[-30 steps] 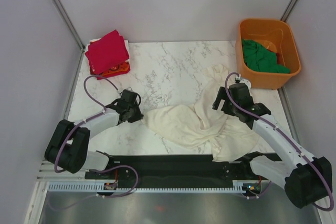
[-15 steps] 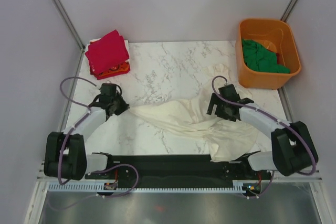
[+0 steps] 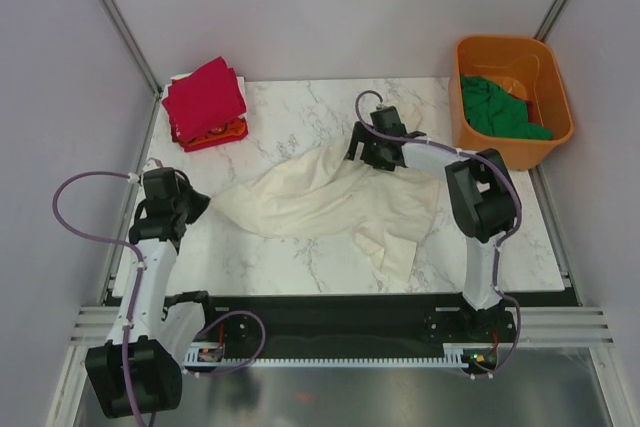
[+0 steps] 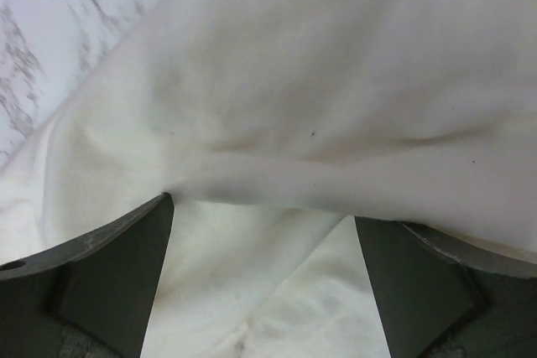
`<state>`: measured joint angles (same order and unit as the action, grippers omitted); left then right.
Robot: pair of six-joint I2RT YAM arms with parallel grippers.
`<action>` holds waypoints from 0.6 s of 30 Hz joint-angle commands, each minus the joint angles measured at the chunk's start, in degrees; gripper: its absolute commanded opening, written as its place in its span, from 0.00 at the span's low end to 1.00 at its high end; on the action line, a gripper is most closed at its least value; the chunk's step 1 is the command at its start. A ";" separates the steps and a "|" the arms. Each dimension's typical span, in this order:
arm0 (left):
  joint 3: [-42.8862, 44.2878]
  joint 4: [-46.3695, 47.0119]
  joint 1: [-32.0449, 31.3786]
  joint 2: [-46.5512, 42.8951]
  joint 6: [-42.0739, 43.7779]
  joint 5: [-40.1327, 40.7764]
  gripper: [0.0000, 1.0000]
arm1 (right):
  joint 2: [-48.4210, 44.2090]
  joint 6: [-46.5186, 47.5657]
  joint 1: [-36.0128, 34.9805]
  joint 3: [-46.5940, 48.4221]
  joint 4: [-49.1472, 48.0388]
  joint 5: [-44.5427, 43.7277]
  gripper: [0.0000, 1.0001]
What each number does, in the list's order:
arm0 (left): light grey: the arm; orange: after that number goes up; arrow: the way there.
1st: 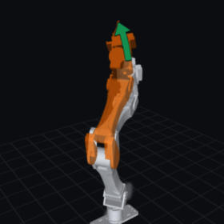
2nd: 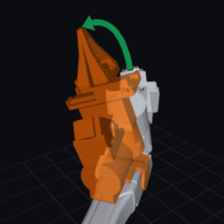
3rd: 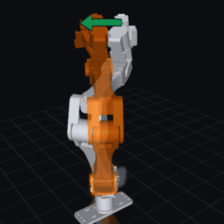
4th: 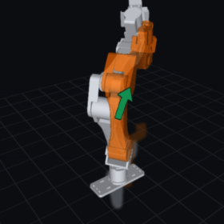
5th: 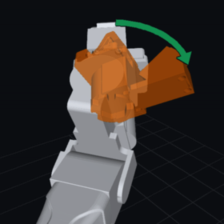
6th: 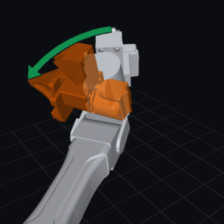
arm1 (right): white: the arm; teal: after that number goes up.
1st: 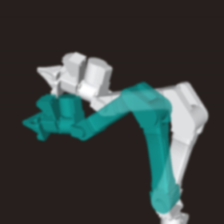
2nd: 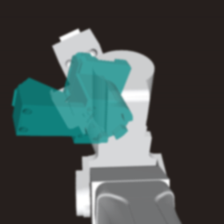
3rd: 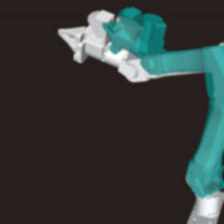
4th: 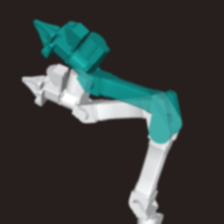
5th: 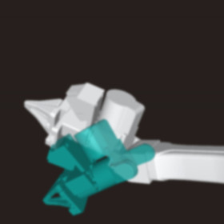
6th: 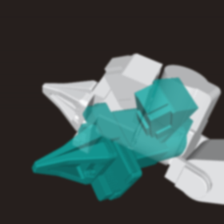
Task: Fold and stack the t-shirts
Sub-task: Flatten the tshirt out
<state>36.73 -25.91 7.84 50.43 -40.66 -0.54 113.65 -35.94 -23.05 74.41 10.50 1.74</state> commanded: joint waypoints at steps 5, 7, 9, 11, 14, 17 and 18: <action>1.84 -1.95 0.60 1.86 1.81 -0.52 0.02 | 10.12 7.37 -0.95 20.76 3.20 -0.06 0.98; 2.73 -1.86 0.69 2.38 2.25 -1.04 0.02 | 5.65 9.12 -0.86 17.45 3.47 -4.35 0.98; 3.35 -1.78 0.60 2.65 2.52 -1.92 0.02 | -3.48 9.58 -0.86 9.67 3.47 -8.40 0.98; 3.61 -1.77 0.60 3.26 2.87 -3.15 0.02 | -14.34 9.58 -0.95 -0.95 3.82 -14.90 0.98; 3.79 -1.69 0.60 3.88 3.84 -5.78 0.02 | -27.80 9.31 -0.77 -11.10 4.00 -15.02 0.98; 4.05 -1.51 0.51 4.32 4.98 -9.74 0.02 | -37.66 6.43 -0.86 -20.16 8.47 -11.07 0.98; 4.22 -1.51 0.51 4.76 5.33 -10.53 0.02 | -39.71 5.02 -0.77 -24.36 9.61 -9.92 0.98</action>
<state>38.39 -27.75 8.16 54.50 -38.54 -6.20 79.48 -28.29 -23.79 57.58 15.79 -9.28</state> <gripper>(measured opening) 0.033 0.979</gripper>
